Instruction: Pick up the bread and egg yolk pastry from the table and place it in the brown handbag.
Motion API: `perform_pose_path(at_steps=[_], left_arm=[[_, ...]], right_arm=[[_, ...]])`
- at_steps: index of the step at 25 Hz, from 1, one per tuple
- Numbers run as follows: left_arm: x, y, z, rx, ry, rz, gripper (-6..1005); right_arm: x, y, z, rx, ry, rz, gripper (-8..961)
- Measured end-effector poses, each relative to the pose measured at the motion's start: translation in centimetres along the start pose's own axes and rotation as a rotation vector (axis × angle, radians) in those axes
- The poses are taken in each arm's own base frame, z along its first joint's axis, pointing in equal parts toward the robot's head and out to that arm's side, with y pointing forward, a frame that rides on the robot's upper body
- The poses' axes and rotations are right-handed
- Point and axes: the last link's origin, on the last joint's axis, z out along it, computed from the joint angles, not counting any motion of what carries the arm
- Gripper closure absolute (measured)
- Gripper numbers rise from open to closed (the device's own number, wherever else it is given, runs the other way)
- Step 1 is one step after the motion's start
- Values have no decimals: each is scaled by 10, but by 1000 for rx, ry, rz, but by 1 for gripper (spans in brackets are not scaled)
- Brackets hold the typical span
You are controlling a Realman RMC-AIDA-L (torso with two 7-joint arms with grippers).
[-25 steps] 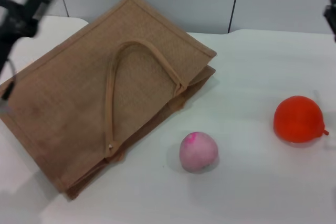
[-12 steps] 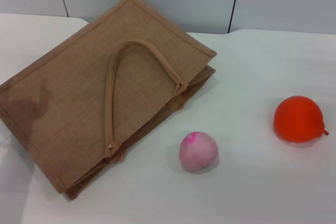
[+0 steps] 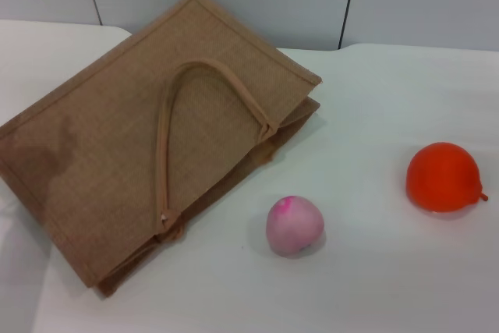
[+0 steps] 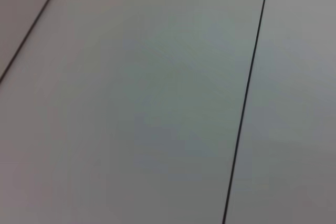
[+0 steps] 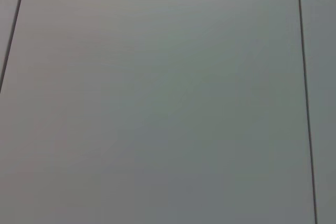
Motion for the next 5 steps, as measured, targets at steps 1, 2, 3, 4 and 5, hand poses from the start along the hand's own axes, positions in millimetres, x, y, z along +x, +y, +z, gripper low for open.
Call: perform_pose_path(at_steps=[1,2,3,4,5], left_arm=[[0,-1,-1,12,4,-4,234],[0,-1,-1,12,4,-4,234],[0,-1,-2,19,4,-8,234],[0,-1,-2,24,5,-12,234],[0,-1,-3,28,5,-15,234]], right_arm=[[0,0,0,0,0,0,61],[0,0,0,0,0,0,61],[0,0,0,0,0,0,61],[0,0,0,0,0,0,61],[0,0,0,0,0,0,61]])
